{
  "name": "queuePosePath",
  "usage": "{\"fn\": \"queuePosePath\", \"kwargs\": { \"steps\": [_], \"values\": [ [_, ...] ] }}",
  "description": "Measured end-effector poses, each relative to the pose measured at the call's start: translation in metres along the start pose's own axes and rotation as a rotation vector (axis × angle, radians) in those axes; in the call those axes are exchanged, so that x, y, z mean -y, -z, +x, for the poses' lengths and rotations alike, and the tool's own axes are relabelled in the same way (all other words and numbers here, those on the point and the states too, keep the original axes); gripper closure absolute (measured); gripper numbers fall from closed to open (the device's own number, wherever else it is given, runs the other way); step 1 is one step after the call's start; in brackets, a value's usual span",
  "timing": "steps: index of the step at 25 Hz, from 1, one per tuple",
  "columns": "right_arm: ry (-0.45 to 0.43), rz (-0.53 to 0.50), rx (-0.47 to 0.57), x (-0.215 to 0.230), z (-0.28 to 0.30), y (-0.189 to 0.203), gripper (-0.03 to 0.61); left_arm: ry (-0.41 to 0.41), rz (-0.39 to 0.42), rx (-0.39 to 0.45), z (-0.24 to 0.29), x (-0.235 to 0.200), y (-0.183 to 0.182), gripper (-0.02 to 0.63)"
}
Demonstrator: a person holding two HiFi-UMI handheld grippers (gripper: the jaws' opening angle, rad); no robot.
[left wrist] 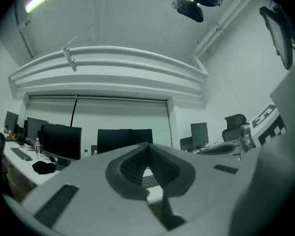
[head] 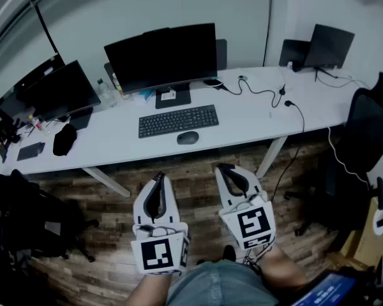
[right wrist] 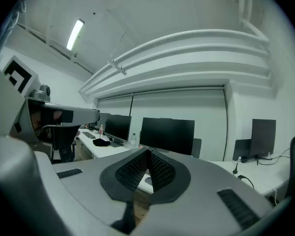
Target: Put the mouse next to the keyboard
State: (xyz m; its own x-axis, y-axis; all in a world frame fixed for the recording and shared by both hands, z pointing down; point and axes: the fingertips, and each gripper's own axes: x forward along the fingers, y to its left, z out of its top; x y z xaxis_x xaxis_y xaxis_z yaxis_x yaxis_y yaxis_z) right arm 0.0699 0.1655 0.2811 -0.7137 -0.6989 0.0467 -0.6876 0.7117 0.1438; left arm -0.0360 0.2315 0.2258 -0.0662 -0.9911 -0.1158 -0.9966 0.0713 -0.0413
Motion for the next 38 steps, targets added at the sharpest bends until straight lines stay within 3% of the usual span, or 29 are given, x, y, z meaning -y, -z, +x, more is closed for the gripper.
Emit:
{"fn": "queuePosePath", "kwargs": {
  "steps": [8,10,11,26,33,38],
  "values": [
    [-0.016,0.034,0.009,0.005,0.002,0.004,0.560,-0.007,0.002,-0.014,0.003,0.005,0.001,0.609],
    [-0.055,0.051,-0.002,0.002,0.004,0.007,0.398,-0.013,0.005,-0.021,0.003,0.006,0.002,0.609],
    [-0.065,0.052,-0.003,0.003,0.004,0.008,0.380,-0.016,0.007,-0.024,0.004,0.008,0.003,0.609],
    [-0.165,0.041,-0.027,0.042,0.007,0.036,0.385,-0.052,0.026,-0.105,0.027,0.058,0.030,0.609],
    [-0.228,0.061,-0.058,0.031,0.035,0.055,0.383,-0.118,0.039,-0.153,0.037,0.031,0.051,0.609],
    [-0.256,0.040,-0.082,0.020,0.071,0.067,0.379,-0.135,0.006,-0.157,0.056,-0.001,0.070,0.609]
  ]
}}
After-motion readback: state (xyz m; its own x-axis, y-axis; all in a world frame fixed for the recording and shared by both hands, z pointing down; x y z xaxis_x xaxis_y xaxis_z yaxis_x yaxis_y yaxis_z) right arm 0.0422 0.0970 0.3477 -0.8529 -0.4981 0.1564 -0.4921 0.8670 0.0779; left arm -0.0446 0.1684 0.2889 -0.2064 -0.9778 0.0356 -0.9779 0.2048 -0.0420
